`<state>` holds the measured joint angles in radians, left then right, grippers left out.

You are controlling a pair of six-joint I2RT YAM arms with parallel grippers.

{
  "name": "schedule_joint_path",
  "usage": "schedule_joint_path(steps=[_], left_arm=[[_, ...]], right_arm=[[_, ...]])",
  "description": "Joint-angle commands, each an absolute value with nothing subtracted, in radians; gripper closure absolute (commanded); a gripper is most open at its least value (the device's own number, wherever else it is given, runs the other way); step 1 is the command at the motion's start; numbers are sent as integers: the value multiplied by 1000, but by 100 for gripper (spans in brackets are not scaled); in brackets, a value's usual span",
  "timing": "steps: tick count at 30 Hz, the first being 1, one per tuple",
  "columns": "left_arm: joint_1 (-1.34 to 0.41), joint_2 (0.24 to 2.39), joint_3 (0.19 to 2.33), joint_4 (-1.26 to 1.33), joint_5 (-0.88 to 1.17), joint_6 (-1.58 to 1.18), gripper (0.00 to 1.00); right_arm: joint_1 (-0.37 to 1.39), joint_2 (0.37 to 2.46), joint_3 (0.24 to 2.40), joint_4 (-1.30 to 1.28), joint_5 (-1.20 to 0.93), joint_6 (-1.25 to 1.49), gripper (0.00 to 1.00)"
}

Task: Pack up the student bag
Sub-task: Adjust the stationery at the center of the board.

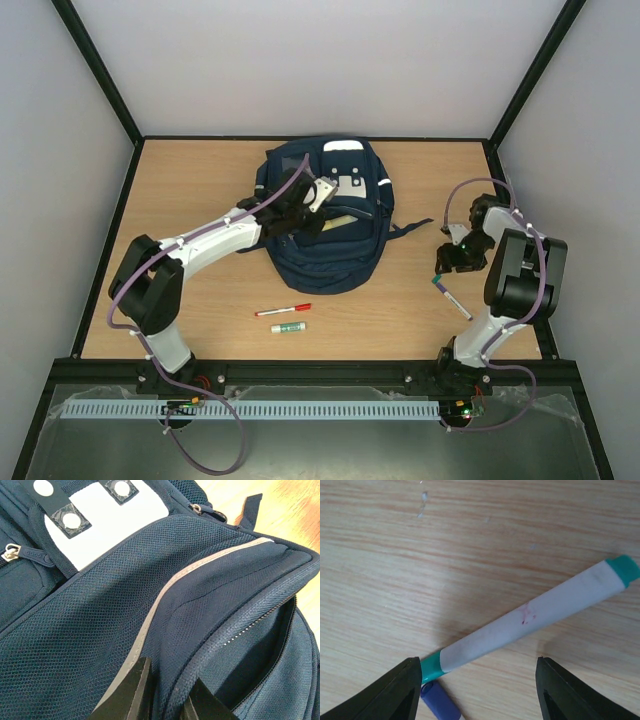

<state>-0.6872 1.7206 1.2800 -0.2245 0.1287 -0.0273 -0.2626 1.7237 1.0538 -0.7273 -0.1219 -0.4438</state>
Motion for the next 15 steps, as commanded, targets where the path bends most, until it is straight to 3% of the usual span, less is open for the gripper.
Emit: schedule_joint_path(steps=[1,15], left_arm=[[-699,1735,1324,-207,161,-41,86],[-705,1746,1334,-213,176,-36,84]], right_arm=[[-265,1751,1079,-699,-119,-405,38],[-171,1791,1090,-656,-125,-411,54]])
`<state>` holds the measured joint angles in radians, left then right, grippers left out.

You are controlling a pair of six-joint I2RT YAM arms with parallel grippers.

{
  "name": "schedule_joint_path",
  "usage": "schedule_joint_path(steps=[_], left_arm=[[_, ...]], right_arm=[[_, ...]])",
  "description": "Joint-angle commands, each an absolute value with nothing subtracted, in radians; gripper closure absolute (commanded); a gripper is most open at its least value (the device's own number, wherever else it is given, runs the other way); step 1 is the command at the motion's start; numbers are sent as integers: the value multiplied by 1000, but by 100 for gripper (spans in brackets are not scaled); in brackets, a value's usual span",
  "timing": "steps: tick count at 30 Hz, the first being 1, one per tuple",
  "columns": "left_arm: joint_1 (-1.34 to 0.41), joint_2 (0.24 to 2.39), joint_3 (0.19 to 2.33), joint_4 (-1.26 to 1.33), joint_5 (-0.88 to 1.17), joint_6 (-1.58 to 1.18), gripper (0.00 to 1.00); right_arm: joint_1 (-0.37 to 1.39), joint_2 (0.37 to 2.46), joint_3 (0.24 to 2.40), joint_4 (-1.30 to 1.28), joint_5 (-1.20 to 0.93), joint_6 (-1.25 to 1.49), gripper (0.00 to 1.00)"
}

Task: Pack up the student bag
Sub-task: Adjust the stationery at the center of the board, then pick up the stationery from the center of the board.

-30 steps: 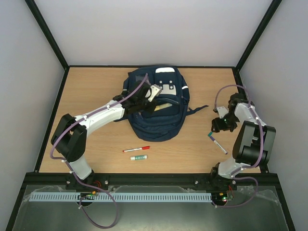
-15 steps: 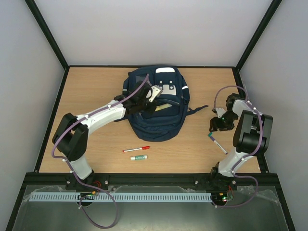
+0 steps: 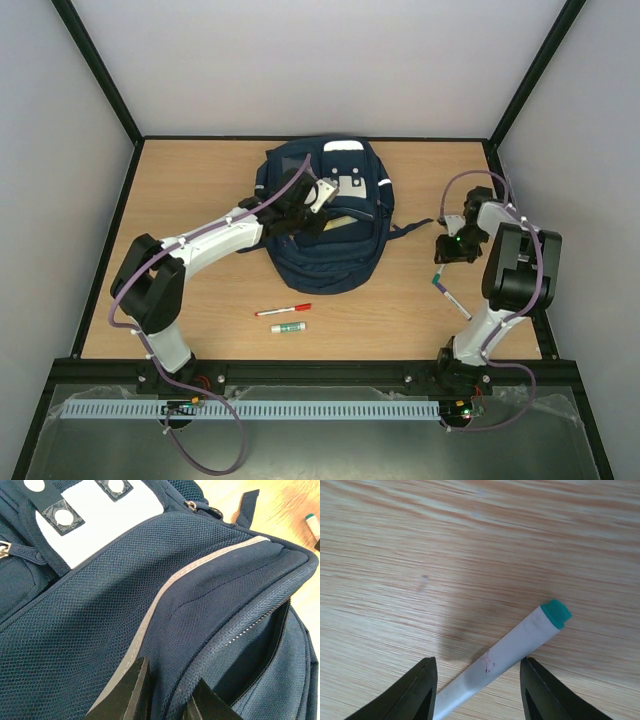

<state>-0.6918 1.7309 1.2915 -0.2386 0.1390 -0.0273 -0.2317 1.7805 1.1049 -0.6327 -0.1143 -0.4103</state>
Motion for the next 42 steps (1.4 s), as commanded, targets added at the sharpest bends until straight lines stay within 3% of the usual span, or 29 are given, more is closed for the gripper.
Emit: schedule_joint_path(steps=[1,12,25,42], left_arm=[[-704,1751,1336,-215,180,-37,84],[-706,1767,1343,-219,192,-39,82],[-706,1772,1351,-226,199,-42,81],[-712,1770,1351,-230,200,-37,80]], right_arm=[[-151,1783,1076,-652,-127,-412,55],[60,1689,1001,-645,-136,-402,55],[58,1514,965,-693,32,-423,54],[59,1560,855,-627,55,-509,62]])
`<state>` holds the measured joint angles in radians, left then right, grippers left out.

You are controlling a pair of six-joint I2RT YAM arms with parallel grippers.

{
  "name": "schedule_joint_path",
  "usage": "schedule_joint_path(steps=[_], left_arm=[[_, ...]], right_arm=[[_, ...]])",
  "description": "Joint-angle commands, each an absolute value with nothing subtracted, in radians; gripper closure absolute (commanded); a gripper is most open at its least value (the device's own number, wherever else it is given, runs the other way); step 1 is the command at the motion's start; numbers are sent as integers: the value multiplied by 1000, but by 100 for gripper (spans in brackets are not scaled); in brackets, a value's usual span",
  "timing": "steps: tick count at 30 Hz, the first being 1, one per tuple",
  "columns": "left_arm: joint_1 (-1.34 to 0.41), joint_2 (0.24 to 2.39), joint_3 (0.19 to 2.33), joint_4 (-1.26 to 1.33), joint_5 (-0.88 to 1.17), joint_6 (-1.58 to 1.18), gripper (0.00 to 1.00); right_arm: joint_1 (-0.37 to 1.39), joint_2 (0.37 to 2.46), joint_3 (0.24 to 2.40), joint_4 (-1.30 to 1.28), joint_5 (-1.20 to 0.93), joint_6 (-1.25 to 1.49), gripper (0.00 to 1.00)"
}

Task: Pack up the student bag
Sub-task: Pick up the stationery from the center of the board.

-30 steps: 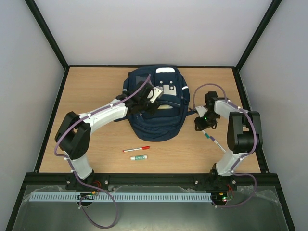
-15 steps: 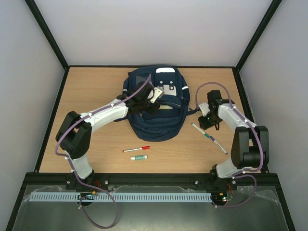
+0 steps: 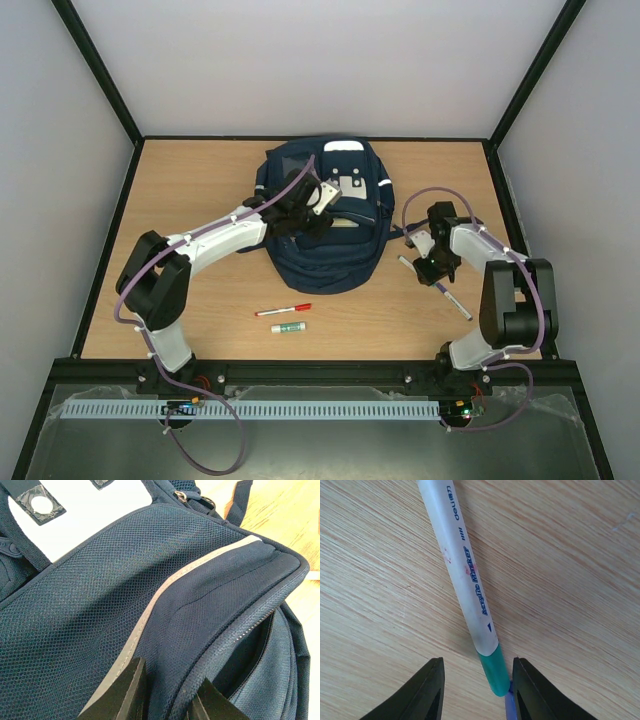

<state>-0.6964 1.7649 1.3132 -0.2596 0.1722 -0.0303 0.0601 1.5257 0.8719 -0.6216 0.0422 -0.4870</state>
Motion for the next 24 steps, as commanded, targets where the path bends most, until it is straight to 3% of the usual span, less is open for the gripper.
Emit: schedule_joint_path(steps=[1,14,19,24], left_arm=[[-712,1771,1351,-230,201,-37,80],[-712,1775,1354,-235,202,-32,79],[-712,1777,1355,-236,202,-32,79],[-712,1776,1356,-238,201,-32,78]], right_arm=[[60,1566,854,-625,54,-508,63],[60,1627,860,-600,48,-493,76],[60,1637,856,-600,46,-485,89],[60,1613,866,-613,42,-479,92]])
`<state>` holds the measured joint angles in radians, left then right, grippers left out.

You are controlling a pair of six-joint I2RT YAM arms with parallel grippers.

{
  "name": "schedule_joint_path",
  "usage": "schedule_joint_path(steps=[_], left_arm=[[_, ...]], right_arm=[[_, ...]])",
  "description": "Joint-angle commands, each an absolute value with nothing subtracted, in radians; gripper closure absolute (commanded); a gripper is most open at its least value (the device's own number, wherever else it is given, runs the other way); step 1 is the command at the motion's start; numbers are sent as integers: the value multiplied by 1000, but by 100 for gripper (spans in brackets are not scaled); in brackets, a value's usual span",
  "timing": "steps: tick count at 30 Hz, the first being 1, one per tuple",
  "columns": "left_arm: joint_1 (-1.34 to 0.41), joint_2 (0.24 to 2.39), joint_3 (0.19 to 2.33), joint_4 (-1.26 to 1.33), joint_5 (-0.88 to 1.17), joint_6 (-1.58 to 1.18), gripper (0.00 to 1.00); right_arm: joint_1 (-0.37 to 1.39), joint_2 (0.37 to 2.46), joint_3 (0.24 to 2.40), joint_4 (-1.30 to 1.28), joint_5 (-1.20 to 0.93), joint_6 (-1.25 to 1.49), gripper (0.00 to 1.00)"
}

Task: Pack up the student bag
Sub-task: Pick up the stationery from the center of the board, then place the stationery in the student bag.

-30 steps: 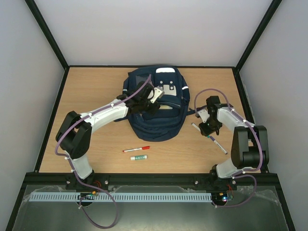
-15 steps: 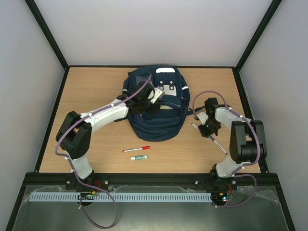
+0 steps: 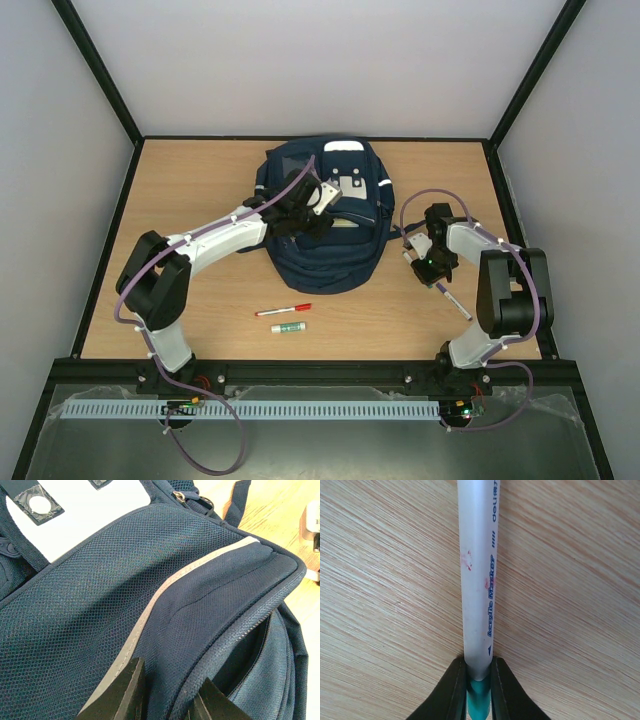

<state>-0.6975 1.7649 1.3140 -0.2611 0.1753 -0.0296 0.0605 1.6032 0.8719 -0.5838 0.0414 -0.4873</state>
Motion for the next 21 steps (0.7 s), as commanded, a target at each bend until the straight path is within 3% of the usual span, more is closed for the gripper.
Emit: schedule_joint_path(steps=[1,10,21], left_arm=[[-712,1776,1356,-238,202,-32,78],[-712,1782,1360,-234,248,-46,78],[-699,1776,1362,-223,281,-70,77]], right_arm=[[60,1602,873,-623,36,-478,92],[78,1414,980,-742,-70,-476,92],[302,1155,1110,-749,-189,-543,96]])
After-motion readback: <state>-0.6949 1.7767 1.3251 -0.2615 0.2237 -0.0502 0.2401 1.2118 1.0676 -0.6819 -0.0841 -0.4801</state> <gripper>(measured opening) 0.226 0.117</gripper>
